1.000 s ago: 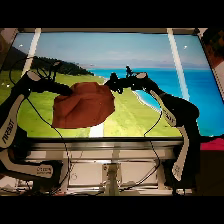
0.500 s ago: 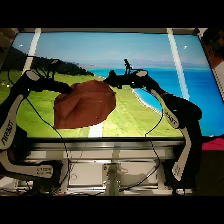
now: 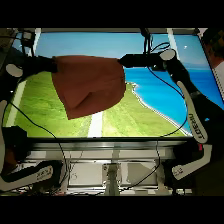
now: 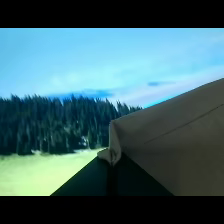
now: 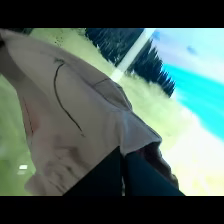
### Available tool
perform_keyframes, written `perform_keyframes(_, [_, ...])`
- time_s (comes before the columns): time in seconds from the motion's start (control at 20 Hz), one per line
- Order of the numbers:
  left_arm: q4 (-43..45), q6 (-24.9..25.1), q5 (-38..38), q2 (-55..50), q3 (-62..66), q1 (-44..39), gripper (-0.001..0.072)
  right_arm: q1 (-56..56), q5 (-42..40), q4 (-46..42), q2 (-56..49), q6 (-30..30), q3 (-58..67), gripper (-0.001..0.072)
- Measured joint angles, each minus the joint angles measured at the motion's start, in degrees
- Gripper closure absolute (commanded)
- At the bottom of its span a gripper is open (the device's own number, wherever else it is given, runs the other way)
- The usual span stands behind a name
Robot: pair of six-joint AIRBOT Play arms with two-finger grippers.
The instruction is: Fold the clothes and pants, and hang the long-sleeved shirts on hangers.
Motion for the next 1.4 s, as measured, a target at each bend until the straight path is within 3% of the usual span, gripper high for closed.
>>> perform_keyframes(0.3, [-0.52,0.00,3.30,12.94,0.00,-0.87,0.0692,-0.28,0.24,-8.94,15.63,-2.54,0.00,0.0701])
perform_keyframes(0.55, [-0.61,-0.52,-2.45,24.57,0.00,-3.69,0.0692,-0.31,10.91,-11.74,28.85,-0.52,0.00,0.0701])
perform_keyframes(0.75, [-1.01,-6.36,-14.34,32.44,0.00,-6.32,0.0692,2.29,19.58,-11.96,38.69,5.35,-0.33,0.0701])
perform_keyframes(0.95, [-1.07,-15.37,-22.32,35.12,-0.11,-7.56,0.0692,7.76,22.49,-14.47,45.13,12.28,-5.55,0.0701])
perform_keyframes(1.15, [-1.16,-19.69,-26.91,30.84,-1.38,-7.91,0.0692,10.99,16.15,-18.73,46.97,16.96,-19.08,0.0700])
perform_keyframes(1.4, [-1.20,-17.57,-26.32,16.98,-5.84,-8.04,0.0691,12.02,-7.30,-20.39,45.90,18.95,-40.19,0.0699])
